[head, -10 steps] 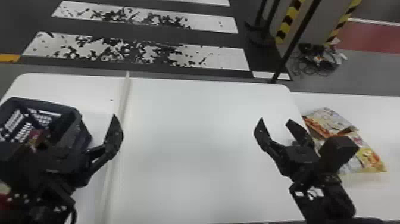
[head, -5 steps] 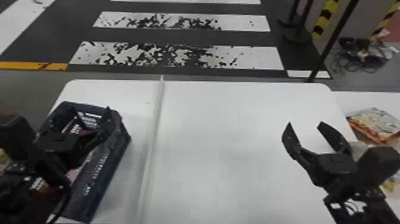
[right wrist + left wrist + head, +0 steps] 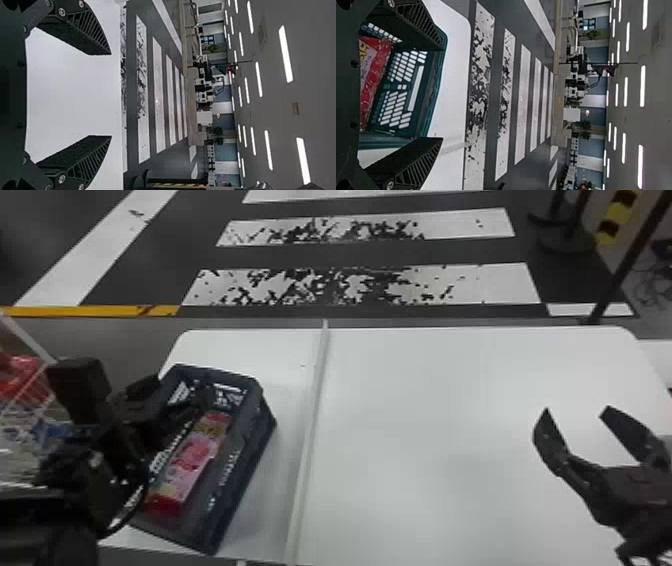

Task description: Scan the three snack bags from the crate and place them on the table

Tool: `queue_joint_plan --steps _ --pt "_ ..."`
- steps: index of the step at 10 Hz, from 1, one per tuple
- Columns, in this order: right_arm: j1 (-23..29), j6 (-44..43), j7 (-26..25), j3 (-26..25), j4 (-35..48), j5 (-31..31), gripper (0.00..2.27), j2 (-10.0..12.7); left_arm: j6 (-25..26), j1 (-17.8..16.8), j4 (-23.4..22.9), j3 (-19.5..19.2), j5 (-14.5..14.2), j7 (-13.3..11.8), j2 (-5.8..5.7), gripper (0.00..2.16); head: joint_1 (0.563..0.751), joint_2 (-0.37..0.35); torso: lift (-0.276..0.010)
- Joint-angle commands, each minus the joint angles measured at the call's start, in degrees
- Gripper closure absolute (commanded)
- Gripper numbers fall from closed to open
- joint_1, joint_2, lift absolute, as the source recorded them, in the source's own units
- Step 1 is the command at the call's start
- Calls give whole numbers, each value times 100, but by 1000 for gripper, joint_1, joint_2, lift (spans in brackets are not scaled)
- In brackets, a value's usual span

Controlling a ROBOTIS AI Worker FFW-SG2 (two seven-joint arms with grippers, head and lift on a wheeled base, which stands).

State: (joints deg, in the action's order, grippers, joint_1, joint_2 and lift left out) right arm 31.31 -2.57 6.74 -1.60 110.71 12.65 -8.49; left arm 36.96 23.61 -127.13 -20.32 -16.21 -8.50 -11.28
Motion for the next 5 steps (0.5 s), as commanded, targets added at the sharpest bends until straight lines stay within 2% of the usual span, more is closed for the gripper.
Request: queue_joint_plan --steps 1,2,3,4,5 --pt "7 -186 3 28 -128 35 151 -38 730 -217 57 -166 56 -108 -50 83 695 170 -62" --pt "7 -327 3 72 -234 53 151 -56 1292 -375 57 -262 74 -223 -85 87 695 182 -62" --pt "7 -450 3 107 -330 62 151 -91 2048 -568 57 -385 100 -310 -182 87 695 195 -62" --pt "-2 -485 3 133 -392 97 151 -144 2628 -735 57 -535 91 -530 -235 90 695 203 -62" --pt "-10 -538 3 133 -453 123 151 -161 3226 -858 48 -552 118 -618 -358 90 695 215 -62"
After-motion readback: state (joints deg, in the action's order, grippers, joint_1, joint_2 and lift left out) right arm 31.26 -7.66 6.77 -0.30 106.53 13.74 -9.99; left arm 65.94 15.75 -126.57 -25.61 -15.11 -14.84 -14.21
